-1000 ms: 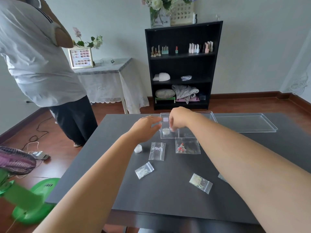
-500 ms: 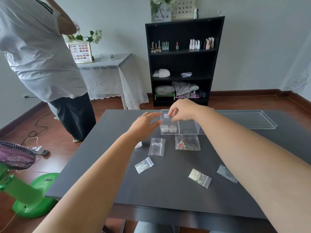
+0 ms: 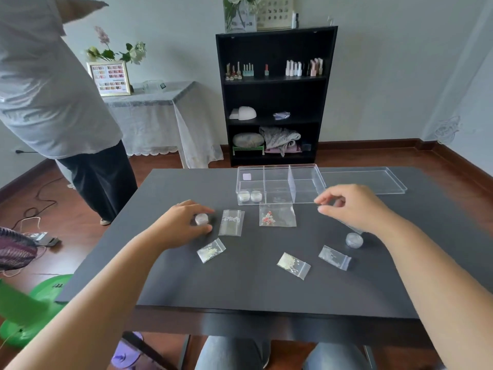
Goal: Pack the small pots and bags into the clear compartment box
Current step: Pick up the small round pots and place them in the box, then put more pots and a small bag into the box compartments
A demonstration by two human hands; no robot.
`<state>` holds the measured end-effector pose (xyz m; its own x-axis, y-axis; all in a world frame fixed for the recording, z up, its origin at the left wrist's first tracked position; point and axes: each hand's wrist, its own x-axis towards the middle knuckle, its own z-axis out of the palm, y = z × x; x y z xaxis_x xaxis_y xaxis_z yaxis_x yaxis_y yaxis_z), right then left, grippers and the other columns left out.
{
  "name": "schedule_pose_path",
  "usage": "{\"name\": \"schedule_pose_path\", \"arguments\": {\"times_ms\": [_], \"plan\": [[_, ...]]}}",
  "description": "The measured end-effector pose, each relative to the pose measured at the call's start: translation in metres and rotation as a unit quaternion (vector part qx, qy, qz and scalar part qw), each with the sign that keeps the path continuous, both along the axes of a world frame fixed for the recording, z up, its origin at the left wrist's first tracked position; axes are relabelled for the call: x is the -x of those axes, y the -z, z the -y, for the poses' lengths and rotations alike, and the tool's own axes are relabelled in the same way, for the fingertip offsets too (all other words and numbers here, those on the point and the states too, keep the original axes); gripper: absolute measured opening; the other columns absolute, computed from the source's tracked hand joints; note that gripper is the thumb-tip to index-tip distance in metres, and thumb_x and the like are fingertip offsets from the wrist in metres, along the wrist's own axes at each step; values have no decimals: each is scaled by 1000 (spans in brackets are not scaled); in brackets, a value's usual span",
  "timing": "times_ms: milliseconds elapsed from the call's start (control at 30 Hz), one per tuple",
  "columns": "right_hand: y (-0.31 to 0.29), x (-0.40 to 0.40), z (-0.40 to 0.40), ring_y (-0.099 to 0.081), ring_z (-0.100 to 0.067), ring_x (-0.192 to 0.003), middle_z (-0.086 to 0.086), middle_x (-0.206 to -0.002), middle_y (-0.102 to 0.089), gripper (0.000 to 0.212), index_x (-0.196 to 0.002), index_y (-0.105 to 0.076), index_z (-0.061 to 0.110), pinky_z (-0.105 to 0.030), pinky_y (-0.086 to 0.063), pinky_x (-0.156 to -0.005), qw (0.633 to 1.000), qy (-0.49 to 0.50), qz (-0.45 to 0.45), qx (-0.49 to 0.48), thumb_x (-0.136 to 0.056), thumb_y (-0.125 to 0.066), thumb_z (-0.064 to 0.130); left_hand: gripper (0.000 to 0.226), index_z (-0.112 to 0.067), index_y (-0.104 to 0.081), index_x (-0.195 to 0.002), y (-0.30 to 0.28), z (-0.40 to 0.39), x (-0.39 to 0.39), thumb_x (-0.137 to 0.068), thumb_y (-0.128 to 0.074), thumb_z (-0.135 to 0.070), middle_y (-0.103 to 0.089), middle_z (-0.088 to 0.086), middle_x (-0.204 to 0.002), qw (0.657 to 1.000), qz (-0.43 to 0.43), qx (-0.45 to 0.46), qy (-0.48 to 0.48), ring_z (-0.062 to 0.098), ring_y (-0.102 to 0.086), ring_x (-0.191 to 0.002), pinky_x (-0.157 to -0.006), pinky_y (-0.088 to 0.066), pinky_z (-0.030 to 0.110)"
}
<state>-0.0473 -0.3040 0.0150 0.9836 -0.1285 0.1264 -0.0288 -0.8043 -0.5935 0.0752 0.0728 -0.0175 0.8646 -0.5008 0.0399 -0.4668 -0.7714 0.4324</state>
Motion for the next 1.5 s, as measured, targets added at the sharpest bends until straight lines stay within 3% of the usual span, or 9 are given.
{"name": "schedule_pose_path", "arguments": {"times_ms": [267, 400, 500, 733, 867, 1000, 1100, 1300, 1500], "plan": [[14, 43, 22, -60, -2, -83, 11, -93, -66, 10, -82, -72, 43, -26, -46, -72, 994, 30, -98, 23, -79, -75, 34, 26, -33, -69, -110, 6, 7, 17, -88, -63, -21, -62, -7, -101, 996, 60, 48, -48, 10, -58, -81, -75, -41, 24], [25, 55, 18, -60, -5, -82, 7, -95, -66, 17, -95, -74, 39, -24, -46, -70, 996, 40, -80, 20, -79, -75, 31, 25, -33, -66, -112, 3, 23, 26, -87, -63, -28, -61, -13, -102, 993, 87, 69, -46, 3, -59, -78, -72, -44, 24], [30, 58, 14, -59, -8, -81, 5, -94, -67, 22, -98, -76, 33, -26, -49, -71, 997, 50, -56, 26, -77, -78, 27, 24, -33, -67, -109, -1, 37, 31, -85, -68, -29, -62, -16, -101, 990, 83, 104, -49, -7, -59, -70, -65, -42, 13], [21, 42, -8, -57, 11, -75, 18, -86, -65, 21, -93, -75, 32, -3, -38, -61, 996, 57, 64, -16, -75, -76, 22, 20, -30, -69, -99, -16, 61, 29, -80, -76, -27, -61, -15, -87, 983, 89, 156, -44, -3, -62, -64, -66, -43, 10], [15, 20, -37, -57, 6, -74, 12, -89, -67, 21, -93, -74, 29, -9, -42, -64, 991, 28, 123, -44, -76, -75, 17, 26, -26, -70, -105, -23, 74, 18, -80, -75, -23, -61, -14, -85, 982, 87, 165, -37, -8, -61, -66, -59, -37, 0], [12, -2, -57, -57, -3, -80, 11, -94, -65, 25, -100, -71, 32, -16, -44, -64, 990, 3, 138, -37, -78, -75, 22, 26, -31, -67, -103, -43, 91, -1, -80, -74, -21, -61, -17, -87, 982, 71, 173, -22, -5, -63, -71, -57, -41, 7], [9, -14, -65, -59, -11, -78, 10, -94, -65, 27, -103, -70, 32, -23, -49, -65, 990, -7, 136, -48, -78, -76, 22, 24, -26, -67, -105, -56, 104, -23, -82, -71, -19, -61, -10, -101, 987, 80, 140, 1, 1, -64, -77, -58, -41, 9], [15, -10, -70, -56, -6, -75, 14, -88, -64, 27, -97, -70, 34, -6, -43, -58, 983, -12, 150, -104, -76, -79, 20, 24, -34, -68, -103, -62, 132, -41, -82, -63, -27, -64, -10, -107, 988, 133, -64, 37, 15, -61, -95, -75, -56, 37], [24, -15, -62, -54, -5, -78, 14, -87, -64, 23, -94, -69, 37, -6, -43, -61, 982, -16, 148, -116, -78, -80, 24, 22, -42, -64, -104, -61, 145, -61, -84, -64, -34, -63, -14, -111, 964, 94, -247, 29, 22, -46, -115, -100, -33, 49]]}}
